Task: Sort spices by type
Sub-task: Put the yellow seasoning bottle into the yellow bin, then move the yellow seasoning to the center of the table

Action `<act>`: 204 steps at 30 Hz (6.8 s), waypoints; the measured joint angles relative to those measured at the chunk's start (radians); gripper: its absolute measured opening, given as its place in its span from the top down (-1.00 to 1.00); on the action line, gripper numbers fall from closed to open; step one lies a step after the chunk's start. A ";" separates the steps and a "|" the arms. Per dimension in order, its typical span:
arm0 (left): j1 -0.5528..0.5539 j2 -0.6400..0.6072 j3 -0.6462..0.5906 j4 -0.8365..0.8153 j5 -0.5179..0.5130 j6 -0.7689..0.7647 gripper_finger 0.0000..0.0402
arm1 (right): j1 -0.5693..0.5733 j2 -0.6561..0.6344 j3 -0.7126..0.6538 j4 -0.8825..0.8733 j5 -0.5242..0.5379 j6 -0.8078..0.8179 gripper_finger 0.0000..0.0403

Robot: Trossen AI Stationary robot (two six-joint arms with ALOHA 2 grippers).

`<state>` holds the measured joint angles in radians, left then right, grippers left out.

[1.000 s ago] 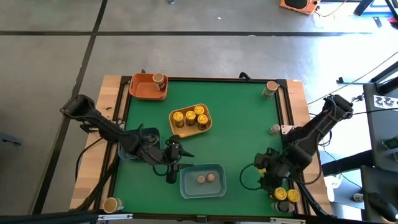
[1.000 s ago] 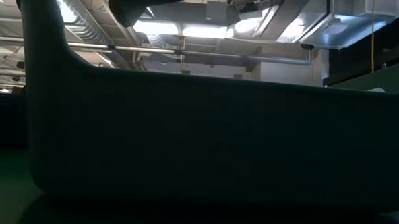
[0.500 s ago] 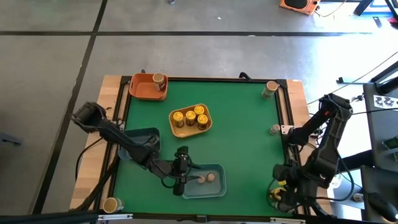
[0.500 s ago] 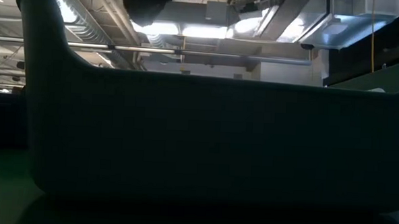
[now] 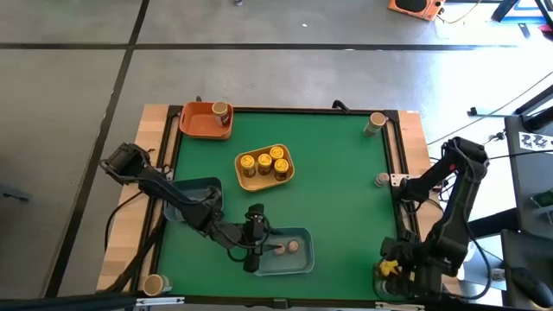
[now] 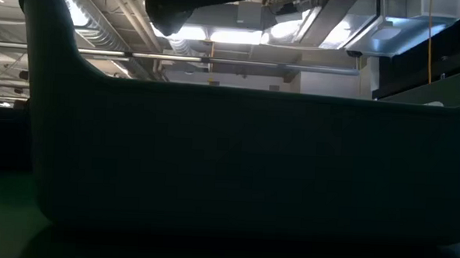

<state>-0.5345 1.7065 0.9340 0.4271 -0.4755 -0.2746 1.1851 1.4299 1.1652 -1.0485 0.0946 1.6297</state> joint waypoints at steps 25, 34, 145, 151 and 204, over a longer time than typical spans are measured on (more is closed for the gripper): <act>0.006 0.000 -0.001 -0.005 0.000 0.020 0.16 | -0.001 0.147 -0.002 -0.049 -0.092 0.143 -0.66; 0.006 0.000 -0.001 -0.005 0.000 0.021 0.16 | -0.001 0.158 -0.002 -0.053 -0.063 0.094 -0.19; -0.029 -0.452 -0.274 -0.648 -0.109 -0.353 0.16 | -1.126 0.745 0.776 0.034 0.157 -1.685 -0.69; -0.029 -0.452 -0.274 -0.648 -0.109 -0.353 0.16 | -1.104 0.740 0.884 -0.088 0.167 -1.687 -0.74; -0.048 0.100 0.159 -0.162 -0.101 -0.076 0.16 | -0.347 0.146 0.252 -0.154 0.111 -0.866 -0.74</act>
<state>-0.5823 1.8067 1.0931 0.2648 -0.5767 -0.3508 0.8379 1.5757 1.4170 -1.2024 0.2053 0.7634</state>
